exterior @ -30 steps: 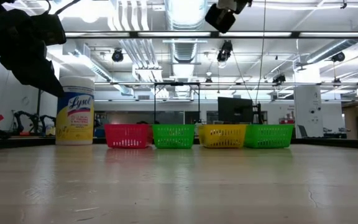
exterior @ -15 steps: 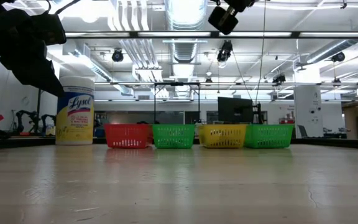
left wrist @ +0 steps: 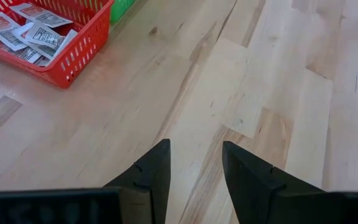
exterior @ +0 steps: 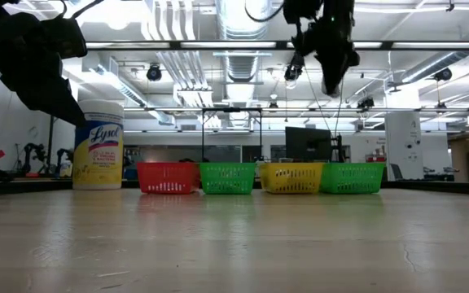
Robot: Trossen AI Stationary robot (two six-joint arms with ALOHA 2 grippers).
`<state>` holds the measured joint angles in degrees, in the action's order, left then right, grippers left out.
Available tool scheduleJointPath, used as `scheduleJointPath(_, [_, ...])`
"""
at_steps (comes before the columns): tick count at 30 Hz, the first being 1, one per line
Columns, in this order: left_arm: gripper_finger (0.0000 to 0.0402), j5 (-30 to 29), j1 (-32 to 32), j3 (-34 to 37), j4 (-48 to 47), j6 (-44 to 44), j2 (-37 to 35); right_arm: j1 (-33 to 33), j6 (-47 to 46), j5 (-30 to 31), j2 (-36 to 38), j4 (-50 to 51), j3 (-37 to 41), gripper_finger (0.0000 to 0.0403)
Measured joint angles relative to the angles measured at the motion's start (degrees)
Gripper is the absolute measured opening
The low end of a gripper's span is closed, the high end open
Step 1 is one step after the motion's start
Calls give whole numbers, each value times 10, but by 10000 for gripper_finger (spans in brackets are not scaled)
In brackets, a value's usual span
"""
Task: Pick & Place First Aid Supplies
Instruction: Put the blue fingertip bandage into the right green bin
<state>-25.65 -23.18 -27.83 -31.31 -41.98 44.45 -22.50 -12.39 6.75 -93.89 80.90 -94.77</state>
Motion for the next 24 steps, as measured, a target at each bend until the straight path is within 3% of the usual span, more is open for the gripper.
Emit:
scheduleJointPath(11, [138, -9, 0, 0, 3, -4, 0, -107, -61, 9, 0, -22, 112, 8])
scheduleJointPath(18, [138, -13, 0, 0, 5, -5, 0, -114, -58, -9, 0, -119, 195, 8])
scheduleJointPath(24, [138, -13, 0, 0, 5, -7, 0, -114, -71, -38, 0, -170, 220, 8])
